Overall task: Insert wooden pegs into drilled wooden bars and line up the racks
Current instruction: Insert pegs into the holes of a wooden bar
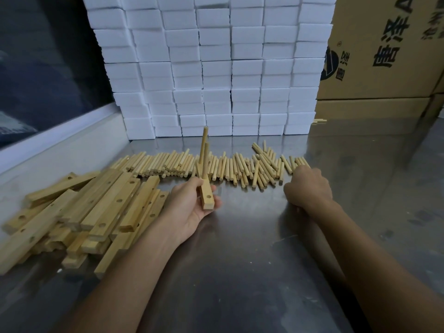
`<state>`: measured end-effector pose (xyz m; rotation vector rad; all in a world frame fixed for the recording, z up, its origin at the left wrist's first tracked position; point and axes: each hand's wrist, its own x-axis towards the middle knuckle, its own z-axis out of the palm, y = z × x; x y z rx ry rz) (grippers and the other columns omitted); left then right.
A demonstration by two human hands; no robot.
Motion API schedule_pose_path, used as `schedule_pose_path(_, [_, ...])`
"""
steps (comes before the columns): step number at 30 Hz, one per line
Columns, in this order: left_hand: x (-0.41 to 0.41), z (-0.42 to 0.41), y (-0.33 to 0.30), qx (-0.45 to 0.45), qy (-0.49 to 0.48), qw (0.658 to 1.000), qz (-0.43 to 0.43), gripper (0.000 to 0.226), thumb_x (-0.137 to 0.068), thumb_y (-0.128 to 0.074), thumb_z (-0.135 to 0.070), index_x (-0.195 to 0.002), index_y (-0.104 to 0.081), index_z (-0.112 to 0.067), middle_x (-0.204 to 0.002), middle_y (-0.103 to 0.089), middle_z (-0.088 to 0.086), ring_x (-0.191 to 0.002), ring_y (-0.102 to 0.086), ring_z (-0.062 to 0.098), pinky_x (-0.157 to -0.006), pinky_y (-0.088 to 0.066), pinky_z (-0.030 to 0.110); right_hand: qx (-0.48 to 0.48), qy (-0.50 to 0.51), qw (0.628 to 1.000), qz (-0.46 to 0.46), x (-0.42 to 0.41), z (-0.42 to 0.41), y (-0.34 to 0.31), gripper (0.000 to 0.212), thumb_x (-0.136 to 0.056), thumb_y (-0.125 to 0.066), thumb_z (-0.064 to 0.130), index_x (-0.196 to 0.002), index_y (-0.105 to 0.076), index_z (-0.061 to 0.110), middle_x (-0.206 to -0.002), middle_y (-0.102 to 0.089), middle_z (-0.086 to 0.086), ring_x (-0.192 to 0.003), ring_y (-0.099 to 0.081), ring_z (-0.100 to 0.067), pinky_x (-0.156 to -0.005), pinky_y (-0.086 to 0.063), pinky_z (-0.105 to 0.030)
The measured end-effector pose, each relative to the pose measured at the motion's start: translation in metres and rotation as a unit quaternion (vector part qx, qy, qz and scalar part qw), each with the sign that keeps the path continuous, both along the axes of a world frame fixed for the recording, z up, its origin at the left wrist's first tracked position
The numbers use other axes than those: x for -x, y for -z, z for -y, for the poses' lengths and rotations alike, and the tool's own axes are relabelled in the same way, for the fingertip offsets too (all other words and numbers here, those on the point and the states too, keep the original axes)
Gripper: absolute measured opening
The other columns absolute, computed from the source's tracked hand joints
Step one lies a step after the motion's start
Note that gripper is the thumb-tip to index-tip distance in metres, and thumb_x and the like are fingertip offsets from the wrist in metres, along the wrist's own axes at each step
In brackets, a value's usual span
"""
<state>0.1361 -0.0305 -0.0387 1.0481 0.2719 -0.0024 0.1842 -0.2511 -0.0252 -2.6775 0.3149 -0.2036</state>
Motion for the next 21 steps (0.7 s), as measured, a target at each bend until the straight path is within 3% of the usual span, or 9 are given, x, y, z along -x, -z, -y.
schedule_pose_path(3, [-0.001, -0.002, -0.001, 0.038, -0.004, 0.999, -0.012, 0.023, -0.101, -0.041, -0.009, -0.116, -0.052, 0.003, -0.082, -0.054, 0.013, -0.054, -0.052, 0.017, -0.042, -0.044, 0.024, -0.104, -0.047, 0.989, 0.091, -0.001, -0.006, -0.002, 0.007, -0.095, -0.056, 0.015, -0.099, -0.057, 0.009, -0.097, -0.06, -0.01, -0.084, -0.058, -0.026, -0.07, -0.048, -0.038])
schedule_pose_path(6, [-0.002, -0.003, -0.004, 0.076, -0.008, 0.997, -0.017, 0.023, -0.102, -0.038, -0.01, -0.117, -0.051, 0.002, -0.079, -0.052, 0.011, -0.057, -0.047, 0.016, -0.039, -0.04, 0.022, -0.293, -0.119, 0.937, 0.149, 0.006, -0.017, -0.004, 0.012, -0.098, -0.061, 0.024, -0.097, -0.063, 0.012, -0.081, -0.067, -0.003, -0.074, -0.064, -0.017, -0.071, -0.057, -0.039])
schedule_pose_path(9, [-0.001, -0.004, -0.006, 0.097, -0.01, 0.995, -0.015, 0.02, -0.102, -0.037, -0.01, -0.11, -0.051, 0.001, -0.077, -0.051, 0.011, -0.057, -0.045, 0.016, -0.038, -0.038, 0.022, -0.468, -0.165, 0.863, 0.097, 0.012, -0.026, -0.008, 0.011, -0.092, -0.071, 0.017, -0.086, -0.068, 0.007, -0.069, -0.072, -0.002, -0.064, -0.069, -0.015, -0.06, -0.06, -0.03])
schedule_pose_path(13, [-0.001, -0.003, -0.007, 0.109, -0.012, 0.994, -0.014, 0.016, -0.1, -0.037, -0.009, -0.102, -0.051, -0.001, -0.075, -0.048, 0.011, -0.057, -0.046, 0.017, -0.038, -0.04, 0.022, -0.582, -0.173, 0.795, 0.005, 0.015, -0.03, -0.01, 0.01, -0.089, -0.073, 0.01, -0.096, -0.073, 0.004, -0.09, -0.078, -0.01, -0.081, -0.076, -0.02, -0.062, -0.057, -0.022])
schedule_pose_path(15, [-0.001, -0.004, -0.008, 0.115, -0.018, 0.993, -0.017, 0.018, -0.1, -0.037, -0.009, -0.098, -0.053, 0.0, -0.075, -0.049, 0.012, -0.059, -0.048, 0.019, -0.042, -0.044, 0.023, -0.623, -0.174, 0.762, -0.023, 0.016, -0.03, -0.01, 0.016, -0.089, -0.07, 0.004, -0.105, -0.072, 0.002, -0.096, -0.077, -0.012, -0.081, -0.075, -0.018, -0.063, -0.058, -0.022])
schedule_pose_path(17, [-0.001, -0.004, -0.009, 0.124, -0.029, 0.992, -0.018, 0.02, -0.1, -0.039, -0.009, -0.094, -0.054, 0.002, -0.074, -0.05, 0.013, -0.062, -0.05, 0.021, -0.045, -0.049, 0.024, -0.629, -0.176, 0.757, -0.03, 0.016, -0.031, -0.009, 0.02, -0.091, -0.067, 0.002, -0.11, -0.072, 0.005, -0.097, -0.077, -0.009, -0.077, -0.073, -0.014, -0.064, -0.058, -0.021])
schedule_pose_path(21, [0.001, -0.003, -0.009, 0.138, -0.039, 0.99, -0.013, 0.018, -0.099, -0.041, -0.008, -0.097, -0.055, 0.004, -0.073, -0.051, 0.013, -0.063, -0.051, 0.022, -0.046, -0.052, 0.025, -0.532, -0.218, 0.818, -0.009, 0.018, -0.036, -0.006, 0.031, -0.101, -0.052, 0.005, -0.118, -0.069, 0.024, -0.083, -0.066, 0.005, -0.067, -0.055, -0.009, -0.06, -0.048, -0.024])
